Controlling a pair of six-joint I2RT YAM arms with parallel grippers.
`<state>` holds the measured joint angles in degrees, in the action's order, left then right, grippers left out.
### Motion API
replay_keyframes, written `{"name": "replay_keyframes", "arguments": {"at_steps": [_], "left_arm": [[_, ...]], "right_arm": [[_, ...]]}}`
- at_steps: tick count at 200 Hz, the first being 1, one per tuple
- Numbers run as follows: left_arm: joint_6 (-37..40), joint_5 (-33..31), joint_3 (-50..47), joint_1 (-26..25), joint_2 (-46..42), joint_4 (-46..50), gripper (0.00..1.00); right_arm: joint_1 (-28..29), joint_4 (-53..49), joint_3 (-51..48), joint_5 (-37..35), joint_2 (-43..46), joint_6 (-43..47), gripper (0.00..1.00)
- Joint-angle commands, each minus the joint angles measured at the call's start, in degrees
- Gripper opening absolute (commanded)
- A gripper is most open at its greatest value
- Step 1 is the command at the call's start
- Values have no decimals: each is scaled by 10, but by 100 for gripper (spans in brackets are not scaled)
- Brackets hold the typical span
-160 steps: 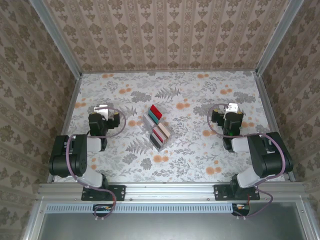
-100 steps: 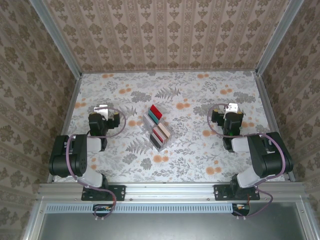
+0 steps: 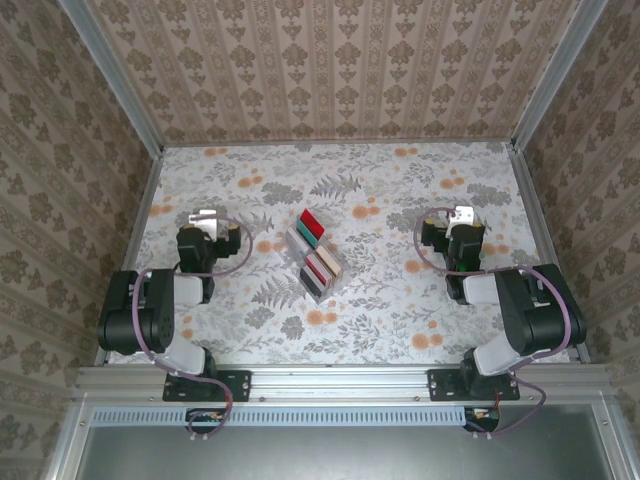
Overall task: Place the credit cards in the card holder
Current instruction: Rotate the storage box at the center of the table.
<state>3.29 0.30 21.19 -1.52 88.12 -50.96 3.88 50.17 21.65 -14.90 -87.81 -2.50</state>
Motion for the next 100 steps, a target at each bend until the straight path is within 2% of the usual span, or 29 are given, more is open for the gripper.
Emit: {"name": "replay_keyframes", "arguments": {"at_steps": [1,18,25,44,55,73,77,86,94,100], "left_arm": [[18,16,-21,-4,-12,-44,100],[19,12,-39,-5,-40,-57,100],[13,1,-42,-6,-67,-40,100],[-29,-39,-23,-4,-163,94,100],[-66,-53,-3,-2,-218,184,100],[-131,-50,33,-1,-300,306,100],[-153,-51,42,0,-318,332,100],[-214,-58,64,0,-351,408,100],[-280,-65,83,1,-378,477,100],[-309,-47,91,4,-393,517,100]], "right_arm": [[7,28,-8,9,15,15,100],[8,18,-16,6,47,16,100],[13,-17,-9,-2,73,18,100],[15,-270,71,25,171,-29,100],[19,-378,108,42,213,-52,100],[18,-544,173,53,273,-207,100],[18,-590,187,71,281,-226,100],[16,-631,208,165,293,-238,100],[19,-643,213,253,301,-246,99],[24,-631,205,304,306,-268,96]]}}
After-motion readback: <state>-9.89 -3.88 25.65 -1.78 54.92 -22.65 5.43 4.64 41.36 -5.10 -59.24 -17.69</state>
